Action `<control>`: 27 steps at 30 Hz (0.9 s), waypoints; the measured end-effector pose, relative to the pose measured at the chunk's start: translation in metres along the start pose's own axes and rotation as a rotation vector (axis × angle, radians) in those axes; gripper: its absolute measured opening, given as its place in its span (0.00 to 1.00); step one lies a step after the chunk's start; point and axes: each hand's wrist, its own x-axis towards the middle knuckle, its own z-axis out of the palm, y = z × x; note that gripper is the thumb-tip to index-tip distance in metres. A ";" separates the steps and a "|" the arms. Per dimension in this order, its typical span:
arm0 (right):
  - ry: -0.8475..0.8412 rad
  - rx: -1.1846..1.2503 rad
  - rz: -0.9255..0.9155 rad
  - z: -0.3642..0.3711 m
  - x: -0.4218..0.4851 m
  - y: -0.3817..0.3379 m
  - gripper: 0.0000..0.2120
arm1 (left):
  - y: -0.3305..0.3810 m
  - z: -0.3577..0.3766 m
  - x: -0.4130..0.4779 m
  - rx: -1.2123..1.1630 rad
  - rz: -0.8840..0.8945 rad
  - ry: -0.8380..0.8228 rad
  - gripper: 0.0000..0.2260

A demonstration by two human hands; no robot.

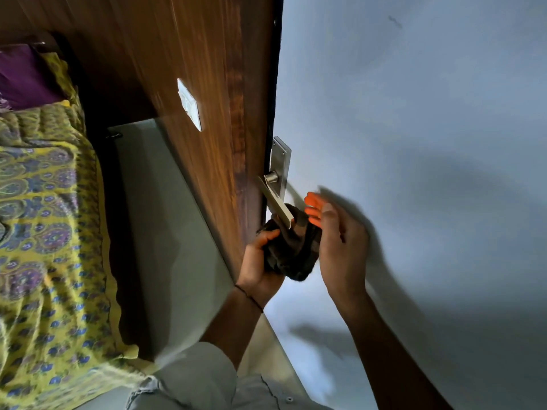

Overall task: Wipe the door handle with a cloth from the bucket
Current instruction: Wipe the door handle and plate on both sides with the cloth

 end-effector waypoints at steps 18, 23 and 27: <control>-0.147 -0.024 0.035 0.012 0.008 0.017 0.17 | 0.005 0.047 0.002 0.516 0.679 0.402 0.06; -0.120 -0.072 0.110 0.022 0.013 0.025 0.14 | 0.035 0.041 0.025 0.798 0.771 0.512 0.11; -0.095 -0.107 0.102 0.023 0.014 0.024 0.13 | 0.079 0.044 0.056 0.850 0.667 0.450 0.08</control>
